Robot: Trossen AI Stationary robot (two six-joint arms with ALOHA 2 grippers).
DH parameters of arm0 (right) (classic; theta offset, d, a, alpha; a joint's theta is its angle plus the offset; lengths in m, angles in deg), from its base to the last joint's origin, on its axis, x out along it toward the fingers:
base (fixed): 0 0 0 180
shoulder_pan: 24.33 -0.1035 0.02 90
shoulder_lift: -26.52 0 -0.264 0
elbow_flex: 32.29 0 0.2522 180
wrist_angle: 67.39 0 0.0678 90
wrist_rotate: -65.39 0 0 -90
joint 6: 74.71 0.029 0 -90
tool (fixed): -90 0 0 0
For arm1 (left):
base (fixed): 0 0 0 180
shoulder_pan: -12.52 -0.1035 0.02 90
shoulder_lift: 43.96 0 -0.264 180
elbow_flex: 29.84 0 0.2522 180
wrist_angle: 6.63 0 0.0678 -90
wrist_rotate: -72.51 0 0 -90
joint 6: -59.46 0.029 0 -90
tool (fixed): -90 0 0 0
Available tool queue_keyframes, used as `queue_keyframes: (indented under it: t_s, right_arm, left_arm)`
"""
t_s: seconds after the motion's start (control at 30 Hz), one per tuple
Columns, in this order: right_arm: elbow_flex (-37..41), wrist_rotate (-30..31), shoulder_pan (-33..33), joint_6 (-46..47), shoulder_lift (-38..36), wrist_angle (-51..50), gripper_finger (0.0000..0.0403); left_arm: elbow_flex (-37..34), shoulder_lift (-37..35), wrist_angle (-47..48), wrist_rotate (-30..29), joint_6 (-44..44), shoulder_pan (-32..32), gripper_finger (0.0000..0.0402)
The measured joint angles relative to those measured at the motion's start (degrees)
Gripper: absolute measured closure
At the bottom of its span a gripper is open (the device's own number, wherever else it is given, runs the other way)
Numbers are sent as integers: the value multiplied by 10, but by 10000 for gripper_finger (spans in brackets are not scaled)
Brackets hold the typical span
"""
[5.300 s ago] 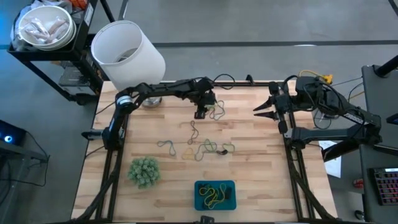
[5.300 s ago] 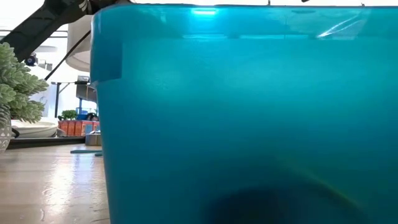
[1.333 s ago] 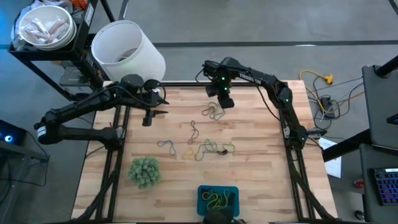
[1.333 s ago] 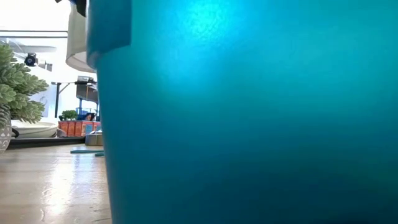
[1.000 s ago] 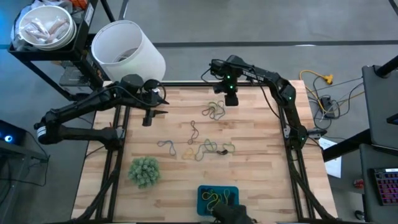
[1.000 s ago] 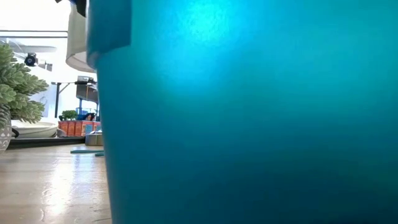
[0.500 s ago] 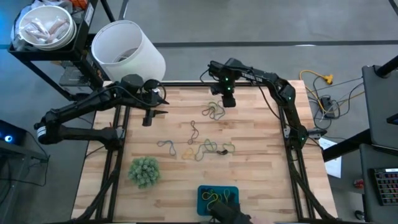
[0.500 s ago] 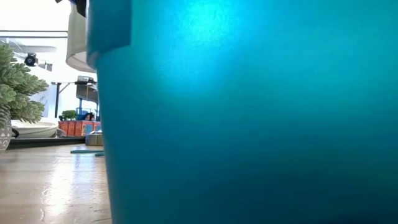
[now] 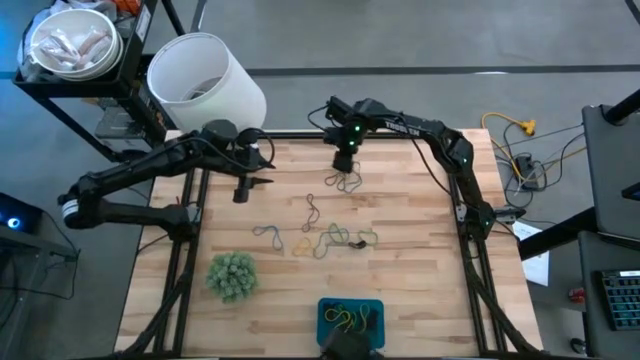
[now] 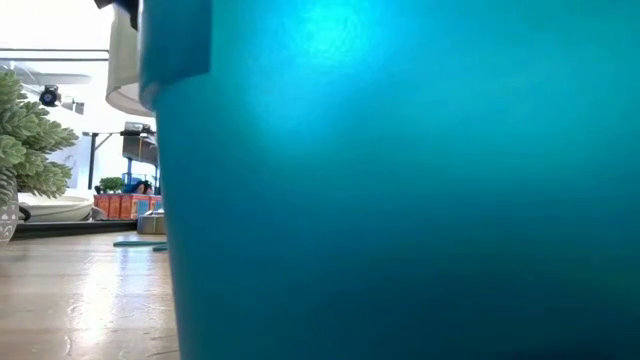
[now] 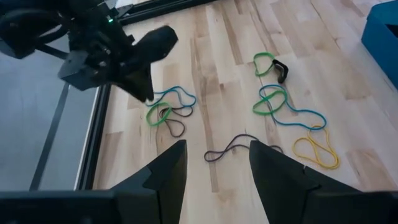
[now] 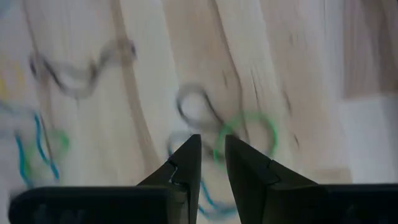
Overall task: Pick and place rubber bands into bin
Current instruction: Put the green rubber band into the blue bin
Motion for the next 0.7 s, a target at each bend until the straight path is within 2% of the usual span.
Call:
queue_keyframes:
  t_s: [0.17,0.33,0.5,0.7]
  right_arm:
    - [0,-1,-30,116,0,69,338]
    - [0,17,-54,189,1,65,341]
    - [0,112,-48,189,2,-3,345]
    - [8,118,-33,86,2,-84,351]
  left_arm:
    - [0,6,1,0,-1,0,243]
    - [0,3,1,0,-10,0,243]
    - [0,-1,2,1,-22,0,243]
    - [0,0,15,1,-30,0,243]
